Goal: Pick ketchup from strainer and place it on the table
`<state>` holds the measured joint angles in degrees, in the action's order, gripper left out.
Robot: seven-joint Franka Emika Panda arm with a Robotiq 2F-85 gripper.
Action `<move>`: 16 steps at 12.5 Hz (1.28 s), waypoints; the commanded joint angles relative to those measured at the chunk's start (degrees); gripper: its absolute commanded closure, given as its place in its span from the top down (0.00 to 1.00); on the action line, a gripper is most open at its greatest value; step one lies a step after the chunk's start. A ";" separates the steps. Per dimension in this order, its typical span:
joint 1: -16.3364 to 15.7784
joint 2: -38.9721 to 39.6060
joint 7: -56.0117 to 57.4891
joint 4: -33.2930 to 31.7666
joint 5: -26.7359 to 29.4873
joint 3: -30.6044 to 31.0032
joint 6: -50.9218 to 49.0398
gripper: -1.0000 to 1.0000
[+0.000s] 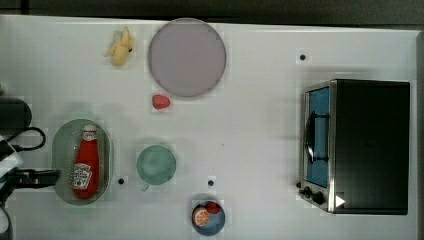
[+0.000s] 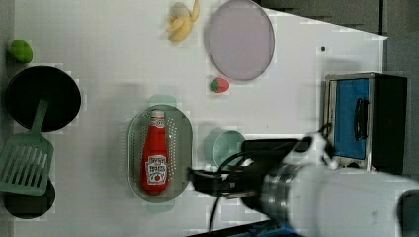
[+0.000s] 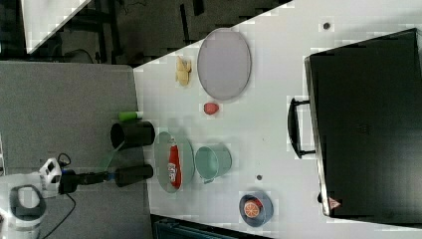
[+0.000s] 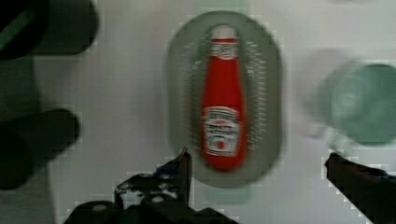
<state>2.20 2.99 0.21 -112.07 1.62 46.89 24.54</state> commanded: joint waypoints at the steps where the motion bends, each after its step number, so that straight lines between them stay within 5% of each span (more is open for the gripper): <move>1: 1.85 3.01 -3.06 -5.99 -1.87 -0.01 9.62 1.00; 7: 0.66 11.21 -7.91 -17.43 -10.12 -0.06 28.85 1.00; 16: -1.11 27.22 -17.62 -16.07 -24.39 -3.69 37.31 1.00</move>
<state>1.92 31.89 -13.44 -129.36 -22.38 44.03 60.49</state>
